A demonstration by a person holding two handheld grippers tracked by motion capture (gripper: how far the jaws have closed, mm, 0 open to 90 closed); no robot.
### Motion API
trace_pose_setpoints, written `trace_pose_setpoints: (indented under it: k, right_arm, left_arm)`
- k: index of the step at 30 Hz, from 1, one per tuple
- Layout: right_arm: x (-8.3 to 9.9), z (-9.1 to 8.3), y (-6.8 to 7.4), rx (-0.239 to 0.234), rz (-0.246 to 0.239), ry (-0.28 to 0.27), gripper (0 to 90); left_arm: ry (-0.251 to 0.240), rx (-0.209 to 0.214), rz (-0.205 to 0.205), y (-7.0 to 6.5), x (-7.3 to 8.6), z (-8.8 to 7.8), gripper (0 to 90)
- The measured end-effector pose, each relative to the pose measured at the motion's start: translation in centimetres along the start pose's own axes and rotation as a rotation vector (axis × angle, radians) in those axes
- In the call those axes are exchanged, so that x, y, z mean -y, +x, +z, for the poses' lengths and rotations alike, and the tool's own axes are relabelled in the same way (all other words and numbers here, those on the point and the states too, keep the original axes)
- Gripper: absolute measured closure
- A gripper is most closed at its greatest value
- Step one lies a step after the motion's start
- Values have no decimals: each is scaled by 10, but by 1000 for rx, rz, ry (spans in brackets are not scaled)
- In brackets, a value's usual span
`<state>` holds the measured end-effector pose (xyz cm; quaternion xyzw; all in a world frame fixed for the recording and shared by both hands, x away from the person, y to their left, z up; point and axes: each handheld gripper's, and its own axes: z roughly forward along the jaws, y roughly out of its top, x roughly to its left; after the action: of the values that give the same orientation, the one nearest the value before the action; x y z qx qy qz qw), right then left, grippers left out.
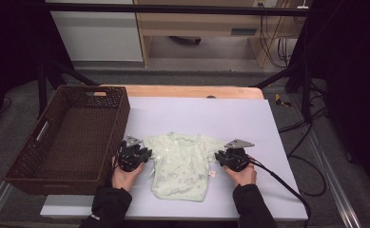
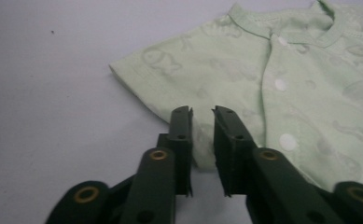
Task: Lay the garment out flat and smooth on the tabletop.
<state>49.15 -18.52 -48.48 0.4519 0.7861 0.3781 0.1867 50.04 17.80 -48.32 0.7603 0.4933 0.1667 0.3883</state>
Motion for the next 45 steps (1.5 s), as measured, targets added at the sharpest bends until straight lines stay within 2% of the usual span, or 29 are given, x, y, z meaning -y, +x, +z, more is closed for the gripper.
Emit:
trace_pose_setpoints:
  k: [1,3,6,7,14,17,20,22,24,26,27,28,30,32,34,35,36,41,45]
  right_arm:
    - [-1,1,-1,-1,4,0,877]
    - [-2,2,-3,-11,8,-3,900]
    - [-3,3,-5,12,-16,-13,900]
    - [-5,4,-8,29,-28,-21,900]
    - [-11,12,-13,22,-50,-33,900]
    - [-11,9,-13,14,-27,-20,900]
    - [-10,4,-13,0,-18,-31,889]
    - [-9,-5,-15,-27,21,-57,817]
    - [-8,-12,-17,-42,36,-79,732]
    - [-6,-18,-19,-65,52,-110,635]
    - [-6,-18,-19,-65,52,-110,635]
    - [-4,-21,-19,-75,63,-121,580]
    - [-1,-27,-20,-91,67,-147,479]
    - [3,-32,-22,-110,76,-163,376]
    - [6,-36,-25,-118,87,-173,308]
    - [8,-38,-26,-121,93,-178,285]
    - [10,-39,-28,-133,99,-186,259]
    - [19,-46,-34,-162,98,-211,174]
    - [23,-50,-34,-192,88,-207,113]
  left_arm:
    - [1,3,-7,0,0,0,814]
    - [-3,3,-17,1,-1,0,878]
    - [-16,-10,-11,1,-1,-2,881]
    - [-26,-29,-12,2,-2,-4,882]
    - [-21,-51,1,4,-1,-5,880]
    - [-30,-42,4,4,-2,-5,847]
    - [-38,-32,-3,4,-2,-7,744]
    - [-45,0,-9,3,-3,-10,655]
    - [-46,13,-10,3,-3,-11,516]
    - [-50,55,-15,1,-3,-14,443]
    - [-50,55,-15,1,-3,-14,403]
    - [-69,72,-17,1,-3,-15,403]
    - [-90,94,-22,0,-3,-17,341]
    - [-98,102,-19,0,-3,-17,295]
    - [-98,107,-20,0,-3,-17,257]
    - [-101,102,-21,0,-3,-16,207]
    - [-104,105,-22,0,-3,-16,207]
    - [-120,115,-28,1,-5,-13,101]
    - [-123,88,-45,3,-6,-9,79]
